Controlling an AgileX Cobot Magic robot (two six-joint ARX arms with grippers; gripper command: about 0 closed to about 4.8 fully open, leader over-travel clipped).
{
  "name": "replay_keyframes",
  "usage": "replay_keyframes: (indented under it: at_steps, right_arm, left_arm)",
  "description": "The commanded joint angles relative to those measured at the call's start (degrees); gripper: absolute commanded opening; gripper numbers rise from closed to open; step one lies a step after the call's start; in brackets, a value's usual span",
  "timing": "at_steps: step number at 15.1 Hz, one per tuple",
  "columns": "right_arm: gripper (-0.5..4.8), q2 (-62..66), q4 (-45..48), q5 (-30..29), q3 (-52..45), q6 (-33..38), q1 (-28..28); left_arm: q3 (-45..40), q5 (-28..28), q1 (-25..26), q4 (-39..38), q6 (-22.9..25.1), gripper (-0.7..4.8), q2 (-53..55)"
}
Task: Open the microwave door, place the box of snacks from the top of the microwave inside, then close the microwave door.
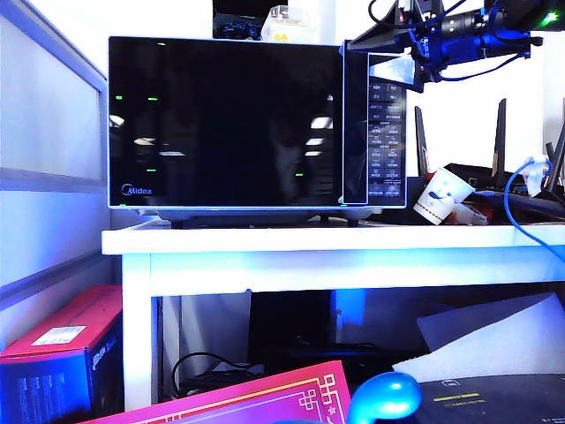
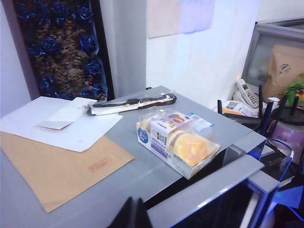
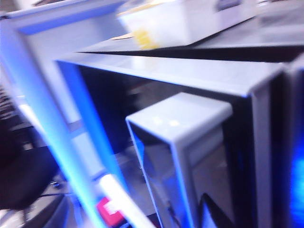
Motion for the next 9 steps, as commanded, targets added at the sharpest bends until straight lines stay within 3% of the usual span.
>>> replay_keyframes:
  at_steps: [1,9]
  right_arm:
    - [3.59,-0.44,1.01,-4.83,0.48,1.88,0.13]
    - [3.59,-3.89,0.52,-15.47,0.48,7.67,0.04]
  left_arm:
    - [0.22,0.04,-0.02,0.87,0.02,-0.06,-0.26]
    - [0.22,0.48,-0.04,0.59,0.00,-0.06,-0.26]
